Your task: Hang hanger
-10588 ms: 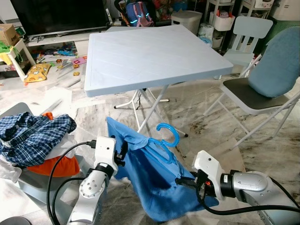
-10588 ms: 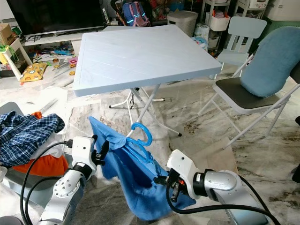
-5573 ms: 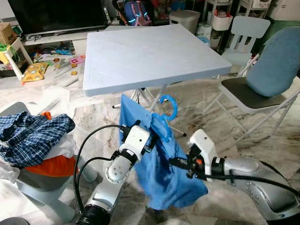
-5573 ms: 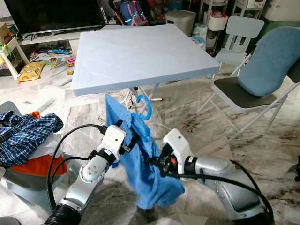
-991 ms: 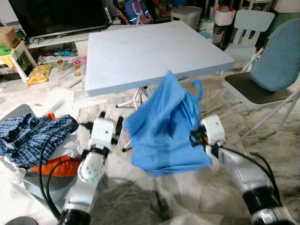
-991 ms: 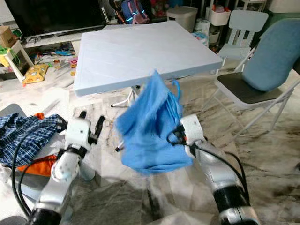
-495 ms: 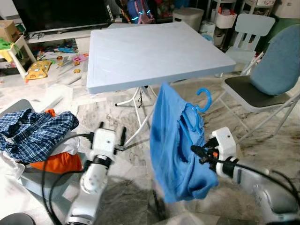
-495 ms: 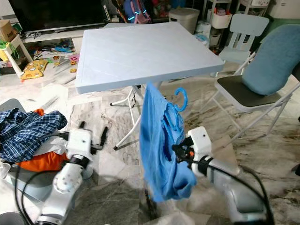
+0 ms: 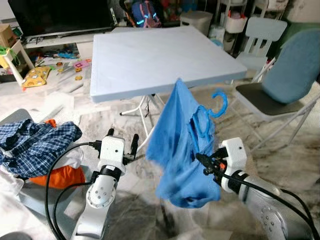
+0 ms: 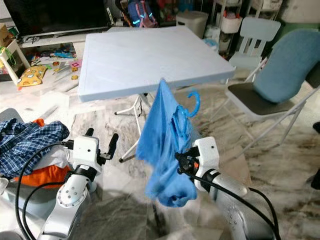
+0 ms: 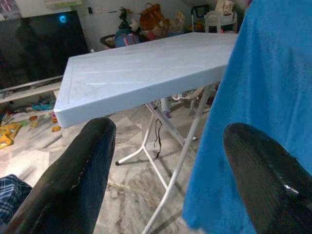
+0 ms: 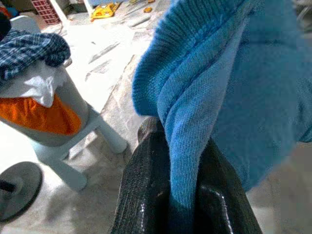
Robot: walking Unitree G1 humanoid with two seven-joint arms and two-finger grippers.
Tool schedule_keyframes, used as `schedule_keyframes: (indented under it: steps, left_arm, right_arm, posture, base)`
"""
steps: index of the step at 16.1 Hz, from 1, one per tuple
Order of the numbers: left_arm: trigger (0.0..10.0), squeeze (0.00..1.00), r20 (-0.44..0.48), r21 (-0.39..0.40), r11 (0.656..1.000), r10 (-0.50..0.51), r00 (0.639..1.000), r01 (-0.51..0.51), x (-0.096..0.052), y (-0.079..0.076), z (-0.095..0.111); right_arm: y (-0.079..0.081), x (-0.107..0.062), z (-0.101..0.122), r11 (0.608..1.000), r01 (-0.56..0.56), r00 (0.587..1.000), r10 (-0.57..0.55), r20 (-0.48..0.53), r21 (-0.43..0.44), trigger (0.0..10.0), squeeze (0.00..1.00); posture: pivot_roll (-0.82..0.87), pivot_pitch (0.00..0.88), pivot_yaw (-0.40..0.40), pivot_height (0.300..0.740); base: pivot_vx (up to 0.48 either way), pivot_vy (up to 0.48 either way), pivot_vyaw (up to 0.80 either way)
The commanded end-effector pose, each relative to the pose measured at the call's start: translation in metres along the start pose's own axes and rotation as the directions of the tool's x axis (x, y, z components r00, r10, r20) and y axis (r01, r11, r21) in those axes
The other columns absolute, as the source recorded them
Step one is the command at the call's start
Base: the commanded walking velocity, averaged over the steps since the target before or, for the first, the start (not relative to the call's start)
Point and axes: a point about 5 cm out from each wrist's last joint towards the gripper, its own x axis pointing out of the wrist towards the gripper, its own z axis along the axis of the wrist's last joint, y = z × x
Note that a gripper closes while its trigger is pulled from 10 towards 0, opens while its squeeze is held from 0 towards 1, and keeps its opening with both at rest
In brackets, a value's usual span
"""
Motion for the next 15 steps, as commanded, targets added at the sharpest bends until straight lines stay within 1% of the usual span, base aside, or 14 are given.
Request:
schedule_keyframes:
  steps: [1,4,5,7,9,11,13,15]
  left_arm:
    - [10.0,0.00,0.000,0.002,1.000,0.027,1.000,-0.027,0.000,0.006,0.003]
    - [10.0,0.00,0.019,-0.012,0.999,0.052,0.998,-0.051,-0.001,0.010,0.015]
    - [10.0,0.00,0.027,-0.016,0.998,0.065,0.998,-0.065,-0.004,0.014,0.019]
    - [10.0,0.00,0.008,-0.024,0.997,0.080,0.997,-0.080,-0.010,0.017,0.017]
    - [10.0,0.00,-0.017,-0.018,0.996,0.082,0.996,-0.082,-0.013,0.017,0.013]
    - [10.0,0.00,-0.026,-0.017,0.997,0.076,0.997,-0.077,-0.013,0.015,0.014]
    - [10.0,0.00,-0.037,-0.013,0.997,0.075,0.997,-0.075,-0.014,0.014,0.013]
    - [10.0,0.00,-0.068,-0.006,0.996,0.085,0.994,-0.085,-0.016,0.013,0.010]
  right_arm:
    - [0.009,-0.001,0.016,0.999,-0.036,0.996,0.038,0.083,-0.019,10.0,0.00]
    - [0.007,-0.001,0.018,0.998,-0.030,0.997,0.033,0.076,-0.051,10.0,0.00]
    - [0.006,-0.001,0.019,0.997,-0.029,0.997,0.034,0.070,-0.073,10.0,0.00]
    - [0.004,-0.003,0.021,0.996,-0.021,0.997,0.028,0.075,-0.086,10.0,0.00]
    - [0.000,-0.003,0.021,0.994,-0.013,0.997,0.021,0.073,-0.112,10.0,0.00]
    - [0.003,-0.002,0.021,0.987,-0.041,0.996,0.053,0.068,-0.156,10.0,0.00]
    - [0.008,-0.003,0.020,0.985,-0.067,0.994,0.079,0.072,-0.160,10.0,0.00]
    - [0.008,-0.005,0.019,0.983,-0.075,0.994,0.088,0.072,-0.168,10.0,0.00]
  posture:
    - [-0.09,0.024,0.011,0.740]
    - [-0.10,0.043,0.001,0.740]
    - [-0.11,0.037,0.002,0.740]
    - [-0.11,0.036,0.003,0.740]
    - [-0.10,0.036,-0.001,0.740]
    - [-0.10,0.041,-0.004,0.740]
    - [-0.09,0.046,-0.004,0.740]
    - [-0.09,0.051,-0.005,0.740]
  base:
    - [0.337,0.000,0.63]
    - [0.341,0.000,0.00]
    - [0.360,0.000,0.00]
    - [0.366,0.000,0.00]
    - [0.362,0.000,0.00]
    - [0.354,0.000,0.00]
    - [0.330,0.000,0.00]
    - [0.139,0.000,0.46]
